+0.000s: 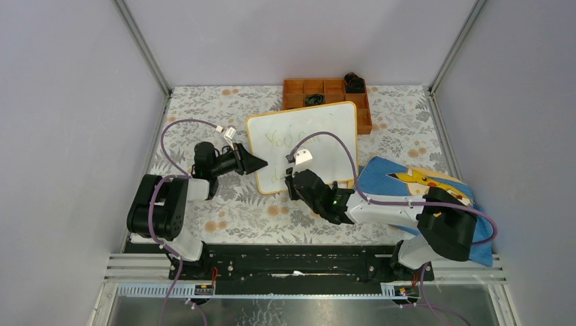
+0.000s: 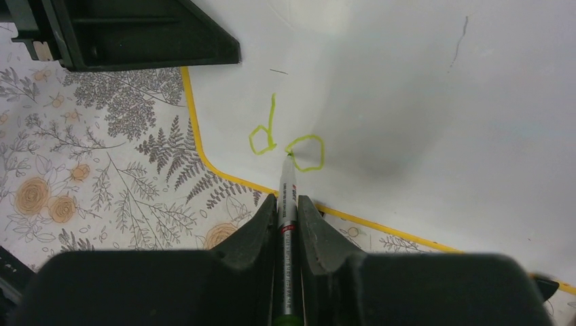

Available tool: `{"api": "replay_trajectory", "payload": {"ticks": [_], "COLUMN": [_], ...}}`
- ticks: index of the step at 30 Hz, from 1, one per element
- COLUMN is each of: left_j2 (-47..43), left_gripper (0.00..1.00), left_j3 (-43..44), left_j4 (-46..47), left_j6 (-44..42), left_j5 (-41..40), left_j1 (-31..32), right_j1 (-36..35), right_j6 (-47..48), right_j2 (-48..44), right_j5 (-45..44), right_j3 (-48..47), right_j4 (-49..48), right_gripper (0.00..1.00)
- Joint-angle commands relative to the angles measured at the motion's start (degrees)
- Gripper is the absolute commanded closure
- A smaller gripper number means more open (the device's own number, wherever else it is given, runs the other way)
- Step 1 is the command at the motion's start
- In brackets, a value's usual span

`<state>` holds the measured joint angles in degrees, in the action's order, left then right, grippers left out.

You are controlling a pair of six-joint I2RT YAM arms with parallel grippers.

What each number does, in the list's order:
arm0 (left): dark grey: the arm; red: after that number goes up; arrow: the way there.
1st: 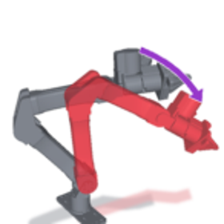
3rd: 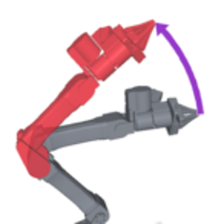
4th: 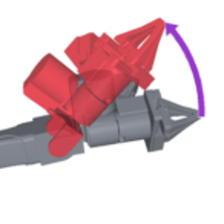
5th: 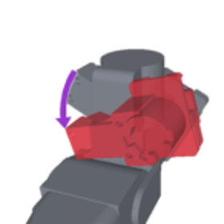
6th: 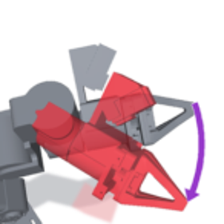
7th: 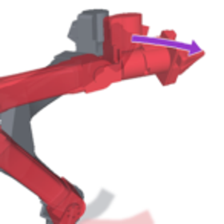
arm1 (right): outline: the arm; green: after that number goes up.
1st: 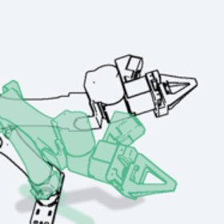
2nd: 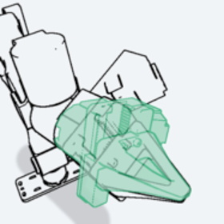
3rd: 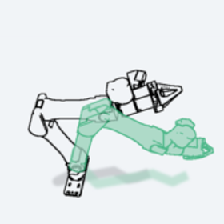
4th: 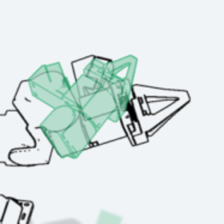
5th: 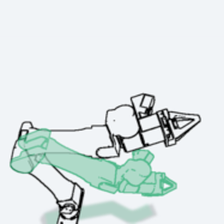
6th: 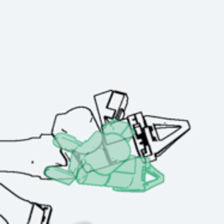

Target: Write a sentence on the whiteboard

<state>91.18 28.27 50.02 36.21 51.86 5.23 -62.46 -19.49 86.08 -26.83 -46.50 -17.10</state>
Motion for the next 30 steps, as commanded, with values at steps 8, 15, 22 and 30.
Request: {"api": "replay_trajectory", "payload": {"ticks": [8, 15, 22, 30], "left_j2": [-1.43, -1.38, -1.53, -1.52], "left_gripper": [0.60, 0.60, 0.60, 0.61], "left_j3": [1.26, 1.26, 1.33, 1.52], "left_j4": [0.14, 0.04, -0.56, -1.46], "left_j6": [-1.85, -1.93, -2.34, -3.01], "left_j5": [-0.28, -0.31, -0.41, -0.53], "left_j1": [0.39, 0.39, 0.56, 0.79], "right_j1": [0.57, 3.11, 3.52, 3.39], "right_j6": [0.61, 2.42, 2.12, 2.77], "right_j2": [-15.00, -18.27, -14.90, -11.46], "right_j5": [-6.14, -9.29, -6.87, -5.01], "right_j3": [3.73, 5.84, 4.12, 2.69], "right_j4": [2.20, 1.54, -0.03, -1.90], "right_gripper": [1.00, 1.00, 1.00, 1.00]}}
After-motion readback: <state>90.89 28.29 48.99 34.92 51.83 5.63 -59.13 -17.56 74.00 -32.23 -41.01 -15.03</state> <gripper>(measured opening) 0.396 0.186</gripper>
